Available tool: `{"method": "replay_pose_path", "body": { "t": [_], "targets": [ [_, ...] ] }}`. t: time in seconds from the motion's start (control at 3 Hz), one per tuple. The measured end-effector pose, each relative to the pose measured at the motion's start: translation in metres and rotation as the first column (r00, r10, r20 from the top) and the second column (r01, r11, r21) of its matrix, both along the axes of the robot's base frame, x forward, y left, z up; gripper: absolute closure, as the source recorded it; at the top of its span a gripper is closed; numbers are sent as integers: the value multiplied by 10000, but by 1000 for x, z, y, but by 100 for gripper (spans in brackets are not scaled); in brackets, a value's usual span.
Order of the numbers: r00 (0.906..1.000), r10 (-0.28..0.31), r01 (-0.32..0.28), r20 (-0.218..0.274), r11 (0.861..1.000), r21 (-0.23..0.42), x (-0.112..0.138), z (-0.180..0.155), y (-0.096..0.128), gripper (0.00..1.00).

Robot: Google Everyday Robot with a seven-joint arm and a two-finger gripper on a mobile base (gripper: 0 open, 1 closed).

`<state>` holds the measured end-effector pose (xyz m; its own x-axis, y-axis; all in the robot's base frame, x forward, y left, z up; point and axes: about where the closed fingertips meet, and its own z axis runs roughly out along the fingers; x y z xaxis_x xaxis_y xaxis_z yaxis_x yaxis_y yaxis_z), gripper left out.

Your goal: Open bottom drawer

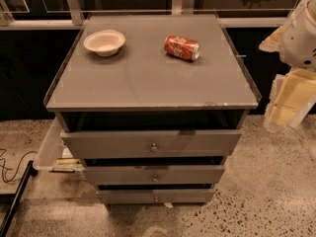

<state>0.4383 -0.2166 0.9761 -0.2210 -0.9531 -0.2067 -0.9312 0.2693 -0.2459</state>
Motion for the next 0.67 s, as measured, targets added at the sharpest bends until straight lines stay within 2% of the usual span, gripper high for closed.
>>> {"method": "replay_pose_path", "body": {
  "t": [0.33,0.67],
  "targets": [
    [10000,78,-78,58,10000,-13,2,-1,0,0],
    [9995,321,-321,-7,9994,91,2,-30,1,0]
  ]
}}
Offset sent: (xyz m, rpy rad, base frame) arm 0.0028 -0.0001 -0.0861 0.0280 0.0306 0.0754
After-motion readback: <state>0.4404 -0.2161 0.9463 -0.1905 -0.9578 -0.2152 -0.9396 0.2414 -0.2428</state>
